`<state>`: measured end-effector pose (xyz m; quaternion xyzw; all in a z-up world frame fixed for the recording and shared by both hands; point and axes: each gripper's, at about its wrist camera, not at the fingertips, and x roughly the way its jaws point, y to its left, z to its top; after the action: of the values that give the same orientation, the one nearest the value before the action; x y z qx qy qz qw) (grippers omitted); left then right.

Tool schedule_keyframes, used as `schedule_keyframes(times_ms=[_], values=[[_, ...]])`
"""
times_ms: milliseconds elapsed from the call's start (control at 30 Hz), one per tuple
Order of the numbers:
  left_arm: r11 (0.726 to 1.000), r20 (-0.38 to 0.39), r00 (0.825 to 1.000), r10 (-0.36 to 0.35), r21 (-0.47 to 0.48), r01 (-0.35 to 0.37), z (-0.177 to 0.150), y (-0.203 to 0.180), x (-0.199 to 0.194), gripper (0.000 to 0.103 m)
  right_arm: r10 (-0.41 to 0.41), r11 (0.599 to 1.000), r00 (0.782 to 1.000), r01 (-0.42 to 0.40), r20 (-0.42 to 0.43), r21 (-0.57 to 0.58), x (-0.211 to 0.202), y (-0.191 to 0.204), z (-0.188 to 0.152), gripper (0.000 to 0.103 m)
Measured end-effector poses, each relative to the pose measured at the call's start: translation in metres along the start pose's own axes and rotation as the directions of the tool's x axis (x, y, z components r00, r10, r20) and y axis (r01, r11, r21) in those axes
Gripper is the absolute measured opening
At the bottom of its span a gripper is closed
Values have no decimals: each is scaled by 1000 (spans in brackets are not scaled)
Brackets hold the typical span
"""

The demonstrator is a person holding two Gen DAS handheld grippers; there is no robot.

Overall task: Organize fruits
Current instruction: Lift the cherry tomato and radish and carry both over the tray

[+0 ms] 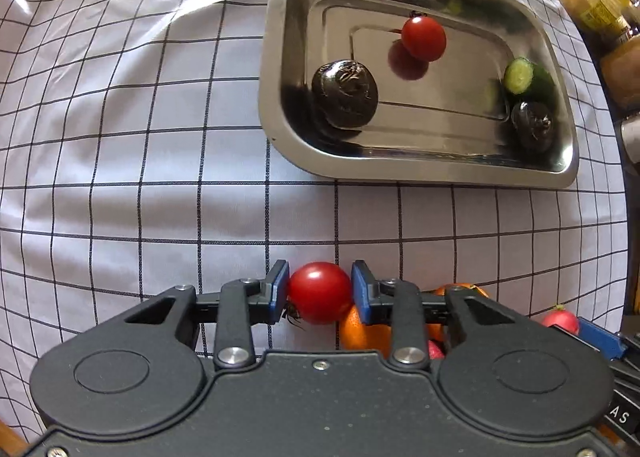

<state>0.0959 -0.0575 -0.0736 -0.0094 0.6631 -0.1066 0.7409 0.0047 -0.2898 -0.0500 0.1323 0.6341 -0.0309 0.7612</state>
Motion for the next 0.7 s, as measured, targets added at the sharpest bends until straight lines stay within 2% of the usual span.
schedule_keyframes(times_ms=[367, 700], values=[[1000, 26, 1000, -14, 13, 14, -27, 13, -32, 42, 5, 1000, 999, -5, 36, 9, -18, 6, -19, 38], [998, 12, 1000, -17, 53, 17, -57, 13, -50, 42, 23, 1000, 1000, -23, 5, -15, -20, 20, -40, 38]])
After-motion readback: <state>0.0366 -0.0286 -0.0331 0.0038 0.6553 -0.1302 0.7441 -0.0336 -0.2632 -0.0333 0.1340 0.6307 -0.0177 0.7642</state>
